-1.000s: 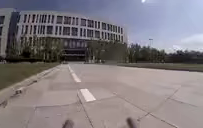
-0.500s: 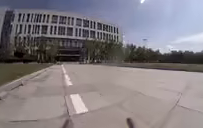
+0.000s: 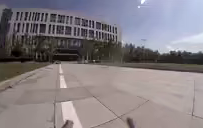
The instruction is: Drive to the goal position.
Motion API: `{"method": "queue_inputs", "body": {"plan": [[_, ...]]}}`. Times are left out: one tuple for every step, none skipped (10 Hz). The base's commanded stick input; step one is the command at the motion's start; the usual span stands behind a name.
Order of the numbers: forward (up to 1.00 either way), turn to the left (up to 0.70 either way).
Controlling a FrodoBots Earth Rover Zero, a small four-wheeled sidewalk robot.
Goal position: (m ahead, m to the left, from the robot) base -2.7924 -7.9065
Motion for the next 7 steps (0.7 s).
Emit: {"method": "queue_inputs", "body": {"plan": [[0.70,-0.13],[0.70,0.00],[0.70,0.00],[0.70,0.00],[0.70,0.00],[0.70,0.00],[0.70,0.00]]}}
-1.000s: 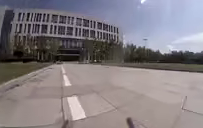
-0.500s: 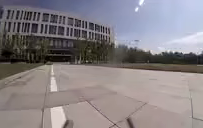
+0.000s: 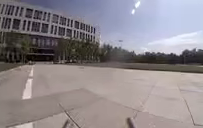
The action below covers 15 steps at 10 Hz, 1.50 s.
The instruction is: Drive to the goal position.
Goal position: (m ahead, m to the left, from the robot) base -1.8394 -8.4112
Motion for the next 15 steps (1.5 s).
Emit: {"method": "queue_inputs", "body": {"plan": [[0.70,0.00],[0.70,0.00],[0.70,0.00],[0.70,0.00],[0.70,0.00],[0.70,0.00],[0.70,0.00],[0.70,0.00],[0.70,-0.05],[0.70,-0.07],[0.70,-0.13],[0.70,-0.18],[0.70,-0.33],[0.70,-0.33],[0.70,-0.25]]}}
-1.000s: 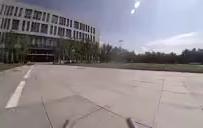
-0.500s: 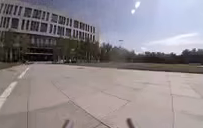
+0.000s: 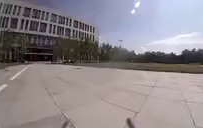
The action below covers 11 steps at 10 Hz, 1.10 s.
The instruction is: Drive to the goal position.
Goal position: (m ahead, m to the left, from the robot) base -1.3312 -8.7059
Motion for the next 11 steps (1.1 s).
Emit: {"method": "queue_inputs", "body": {"plan": [[0.70,-0.18],[0.70,-0.12],[0.70,0.00],[0.70,0.00],[0.70,0.00],[0.70,0.00],[0.70,0.00],[0.70,0.00],[0.70,0.00],[0.70,0.00],[0.70,0.00]]}}
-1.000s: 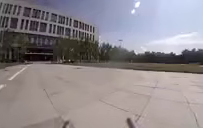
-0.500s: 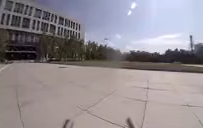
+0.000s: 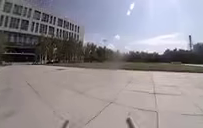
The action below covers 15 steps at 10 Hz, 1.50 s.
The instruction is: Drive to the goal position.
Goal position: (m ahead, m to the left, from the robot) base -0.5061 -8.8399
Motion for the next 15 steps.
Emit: {"method": "queue_inputs", "body": {"plan": [[0.70,0.00],[0.70,0.00],[0.70,0.00],[0.70,0.00],[0.70,0.00],[0.70,0.00],[0.70,0.00],[0.70,0.00],[0.70,0.00],[0.70,0.00],[0.70,0.00],[0.70,0.00],[0.70,0.00],[0.70,0.00],[0.70,0.00]]}}
